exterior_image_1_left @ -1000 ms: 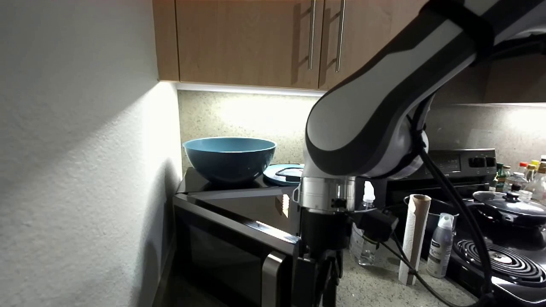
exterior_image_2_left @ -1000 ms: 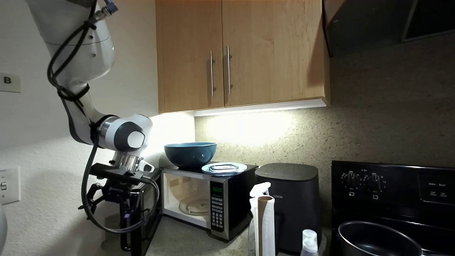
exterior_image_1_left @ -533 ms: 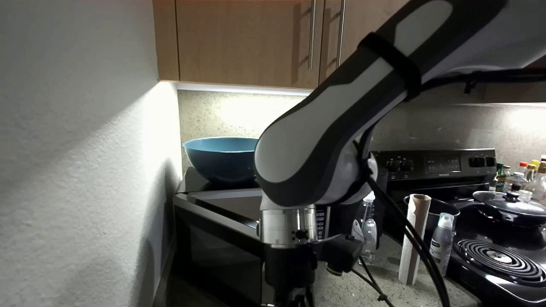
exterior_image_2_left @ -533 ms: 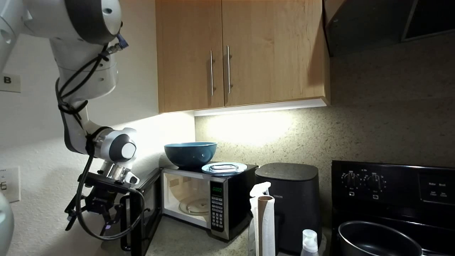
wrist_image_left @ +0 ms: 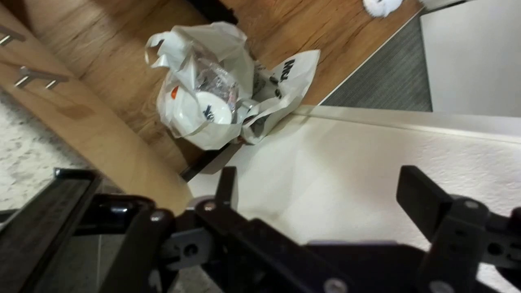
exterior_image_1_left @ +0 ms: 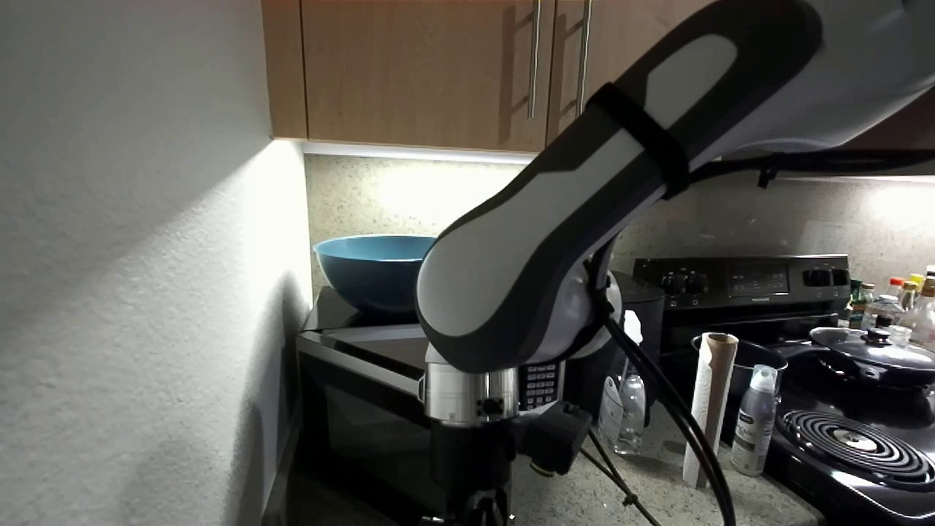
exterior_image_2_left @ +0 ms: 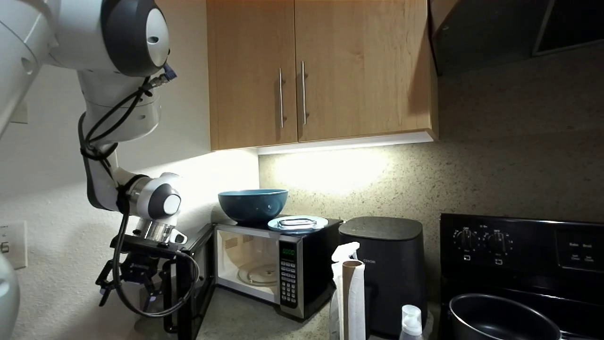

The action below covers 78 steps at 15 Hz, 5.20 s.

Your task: Close the microwave door

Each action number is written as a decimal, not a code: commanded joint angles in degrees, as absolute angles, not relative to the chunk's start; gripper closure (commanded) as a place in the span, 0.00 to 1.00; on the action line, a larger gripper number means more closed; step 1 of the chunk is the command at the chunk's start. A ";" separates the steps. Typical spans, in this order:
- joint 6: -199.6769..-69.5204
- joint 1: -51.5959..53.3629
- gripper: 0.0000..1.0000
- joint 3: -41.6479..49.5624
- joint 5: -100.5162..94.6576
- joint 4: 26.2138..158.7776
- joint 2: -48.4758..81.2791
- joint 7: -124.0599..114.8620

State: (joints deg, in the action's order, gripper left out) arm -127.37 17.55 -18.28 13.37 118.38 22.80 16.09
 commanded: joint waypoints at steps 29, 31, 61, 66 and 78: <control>-173.61 52.73 0.00 36.85 -75.75 113.45 18.32 -68.39; -173.08 50.89 0.00 34.84 -73.29 114.98 17.28 -65.60; -173.13 12.46 0.00 -2.55 -14.72 114.67 26.46 -6.44; -181.74 18.36 0.00 7.44 -24.29 112.00 29.39 -11.78; -180.51 21.19 0.00 8.53 -22.78 112.94 29.96 -13.40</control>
State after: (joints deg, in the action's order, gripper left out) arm -180.50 21.19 8.53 -22.78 112.94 29.96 -13.40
